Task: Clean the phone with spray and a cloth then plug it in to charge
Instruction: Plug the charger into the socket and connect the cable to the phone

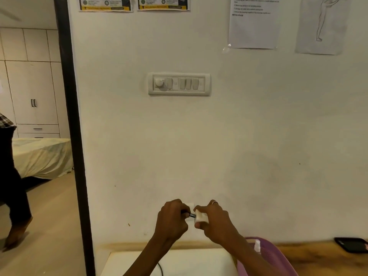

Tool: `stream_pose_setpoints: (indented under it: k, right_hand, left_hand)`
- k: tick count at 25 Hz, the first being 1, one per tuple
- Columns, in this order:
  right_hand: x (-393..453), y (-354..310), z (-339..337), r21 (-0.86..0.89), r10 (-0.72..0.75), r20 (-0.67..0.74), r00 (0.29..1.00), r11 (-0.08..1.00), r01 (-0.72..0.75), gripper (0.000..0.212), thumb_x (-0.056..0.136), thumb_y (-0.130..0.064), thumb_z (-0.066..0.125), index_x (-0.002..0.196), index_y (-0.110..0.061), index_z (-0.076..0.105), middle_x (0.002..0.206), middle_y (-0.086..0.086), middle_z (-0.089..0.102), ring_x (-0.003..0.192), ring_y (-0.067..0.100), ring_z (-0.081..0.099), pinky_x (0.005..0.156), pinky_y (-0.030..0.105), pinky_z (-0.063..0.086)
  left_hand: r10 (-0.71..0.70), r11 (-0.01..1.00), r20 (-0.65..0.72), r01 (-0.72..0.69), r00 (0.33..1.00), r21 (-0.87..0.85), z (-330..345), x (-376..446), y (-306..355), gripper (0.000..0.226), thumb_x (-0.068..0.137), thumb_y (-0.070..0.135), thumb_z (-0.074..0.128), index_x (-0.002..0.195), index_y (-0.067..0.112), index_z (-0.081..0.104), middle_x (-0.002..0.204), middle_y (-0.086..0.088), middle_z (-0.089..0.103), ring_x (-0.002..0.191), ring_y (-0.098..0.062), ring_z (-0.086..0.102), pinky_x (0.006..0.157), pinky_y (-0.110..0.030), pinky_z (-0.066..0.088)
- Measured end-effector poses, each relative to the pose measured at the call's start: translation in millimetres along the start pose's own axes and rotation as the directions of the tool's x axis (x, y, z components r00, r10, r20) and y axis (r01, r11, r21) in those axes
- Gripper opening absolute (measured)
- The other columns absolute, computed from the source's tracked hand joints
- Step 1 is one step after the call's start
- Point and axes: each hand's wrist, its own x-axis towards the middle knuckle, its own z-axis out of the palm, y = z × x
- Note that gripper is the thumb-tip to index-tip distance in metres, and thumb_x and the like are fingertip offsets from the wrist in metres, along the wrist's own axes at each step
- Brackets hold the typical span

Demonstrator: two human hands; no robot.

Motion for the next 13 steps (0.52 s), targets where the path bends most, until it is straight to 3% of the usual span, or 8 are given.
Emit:
stream_pose_setpoints:
  k: [2,6,9,13]
  right_hand:
    - [-1,-1,3,0.006,0.036,0.002,0.999,0.999,-0.036,0.043,0.083,-0.032,0.068,0.124,-0.035,0.054,0.103,-0.006,0.041,0.073,0.009,0.050,0.051,0.007,0.035]
    - [-2,-3,12,-0.003,0.032,0.030,0.999,0.999,-0.032,0.044,0.081,-0.033,0.070,0.122,-0.038,0.055,0.103,-0.005,0.040,0.081,0.013,0.049,0.064,0.012,0.039]
    - [-1,-1,15,-0.016,0.016,0.046,0.999,1.000,-0.015,0.046,0.078,-0.024,0.072,0.120,-0.035,0.058,0.110,-0.002,0.047,0.090,0.017,0.056,0.073,0.017,0.049]
    - [0,3,16,0.108,-0.015,0.093,0.996,0.994,0.005,0.041,0.078,-0.012,0.068,0.115,-0.029,0.061,0.111,-0.002,0.049,0.081,0.006,0.055,0.061,0.004,0.039]
  left_hand:
    - [0.004,0.999,0.022,-0.005,1.000,0.047,-2,1,0,0.017,0.081,0.014,0.062,0.088,0.024,0.075,0.085,0.008,0.066,0.078,-0.014,0.062,0.055,-0.022,0.040]
    - [-0.090,0.996,0.079,0.090,0.993,0.010,3,-4,-10,0.014,0.082,0.018,0.066,0.090,0.025,0.076,0.090,0.010,0.070,0.082,-0.012,0.064,0.066,-0.028,0.052]
    - [-0.164,0.977,0.251,0.193,0.954,-0.093,2,-1,-19,0.012,0.087,0.024,0.067,0.088,0.021,0.079,0.088,0.005,0.075,0.077,-0.014,0.070,0.071,-0.030,0.058]
    - [-0.241,0.865,0.483,0.412,0.842,-0.286,4,6,-14,0.044,0.096,0.044,0.055,0.096,0.004,0.075,0.093,-0.007,0.077,0.073,-0.016,0.074,0.059,-0.018,0.054]
